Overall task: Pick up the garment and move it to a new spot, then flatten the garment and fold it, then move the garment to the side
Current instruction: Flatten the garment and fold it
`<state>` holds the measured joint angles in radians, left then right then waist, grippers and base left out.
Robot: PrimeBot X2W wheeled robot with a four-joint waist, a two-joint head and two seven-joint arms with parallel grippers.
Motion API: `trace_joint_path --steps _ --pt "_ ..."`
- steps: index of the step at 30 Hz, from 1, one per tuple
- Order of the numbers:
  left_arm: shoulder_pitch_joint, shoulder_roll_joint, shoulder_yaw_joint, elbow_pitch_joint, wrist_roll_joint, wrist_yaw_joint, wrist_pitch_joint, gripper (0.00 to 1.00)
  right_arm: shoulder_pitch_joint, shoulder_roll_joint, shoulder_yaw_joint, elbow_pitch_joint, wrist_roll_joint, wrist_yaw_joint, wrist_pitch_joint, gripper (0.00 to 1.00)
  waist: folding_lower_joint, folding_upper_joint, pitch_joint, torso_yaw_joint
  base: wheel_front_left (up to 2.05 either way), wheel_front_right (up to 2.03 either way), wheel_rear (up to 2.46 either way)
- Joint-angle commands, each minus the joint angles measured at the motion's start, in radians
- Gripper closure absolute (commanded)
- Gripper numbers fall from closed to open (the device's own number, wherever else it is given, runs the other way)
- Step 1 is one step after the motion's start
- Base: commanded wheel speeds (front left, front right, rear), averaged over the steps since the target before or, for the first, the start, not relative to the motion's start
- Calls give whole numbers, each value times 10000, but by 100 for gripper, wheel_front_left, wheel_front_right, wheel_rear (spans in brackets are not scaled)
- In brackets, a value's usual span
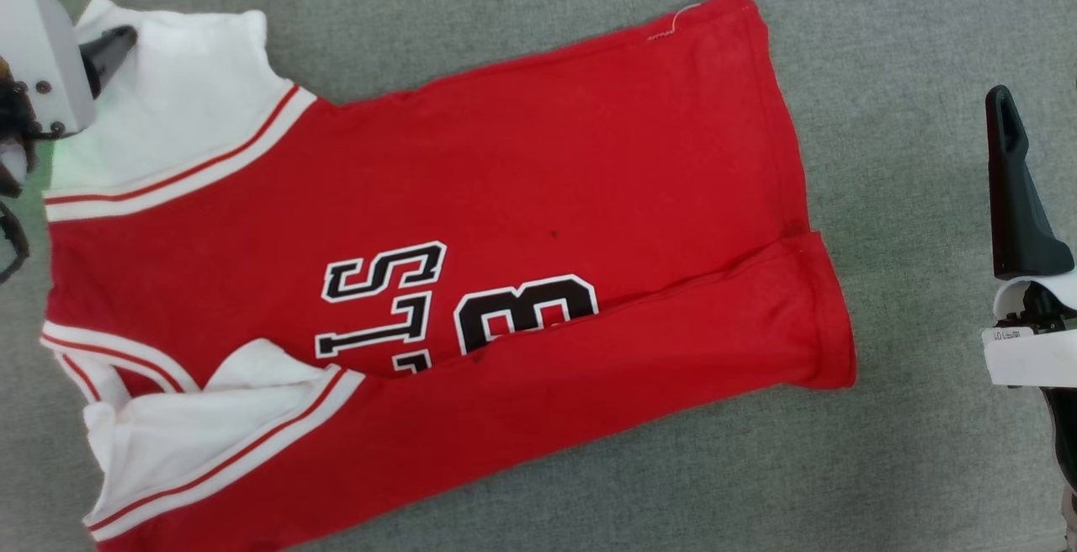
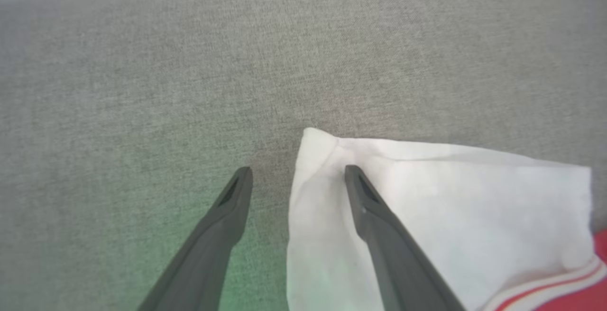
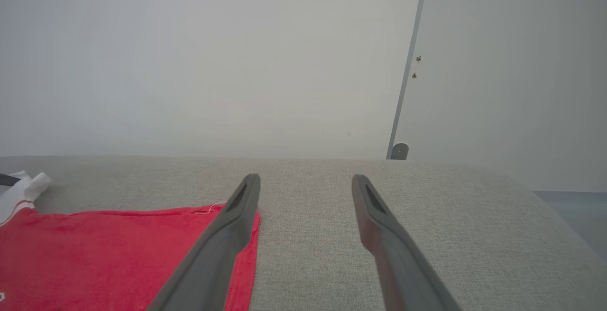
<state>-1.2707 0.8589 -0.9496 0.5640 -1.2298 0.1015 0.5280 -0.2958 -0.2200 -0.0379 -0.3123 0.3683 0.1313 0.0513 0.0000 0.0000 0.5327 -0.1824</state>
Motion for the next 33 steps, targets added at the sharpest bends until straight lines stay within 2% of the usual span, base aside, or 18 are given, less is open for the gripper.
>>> trace_joint_path --steps 1,5,9,10,11,12,16,22,33 --pt "-188 -67 -62 237 90 -36 196 0 -114 -9 -5 32 126 -11 -71 0 0 0 172 -121 0 0 0" --pt "-89 -379 -139 683 -289 -160 786 0 -173 -63 -12 85 182 -11 0 0 0 0 225 -97 0 0 0" --pt "88 -702 -241 966 -700 -81 1610 0 -214 -81 -53 98 235 -11 129 0 0 0 258 -52 0 0 0" --pt "126 -772 -285 1006 -776 -59 1844 18 -224 -92 -56 96 235 -11 169 0 0 0 262 -40 0 0 0" --pt "134 -822 -336 1032 -822 -53 2006 64 -230 -76 -62 101 262 -11 214 0 0 0 268 -31 0 0 0" --pt "161 -891 -309 1093 -981 51 2207 100 -221 -53 -90 118 269 -11 296 0 0 0 272 -19 0 0 0" --pt "106 -1008 -343 1091 -1036 184 2485 100 -192 -19 -93 211 419 -11 687 0 0 0 271 18 0 0 0" --pt "-245 -1115 -291 966 -839 43 2188 100 -665 77 -137 377 756 -11 1724 0 0 0 279 157 0 0 0" --pt "-717 -2057 -370 1094 -658 -272 1880 100 -2841 -278 164 1806 858 -9 5148 0 0 0 402 986 0 0 0"
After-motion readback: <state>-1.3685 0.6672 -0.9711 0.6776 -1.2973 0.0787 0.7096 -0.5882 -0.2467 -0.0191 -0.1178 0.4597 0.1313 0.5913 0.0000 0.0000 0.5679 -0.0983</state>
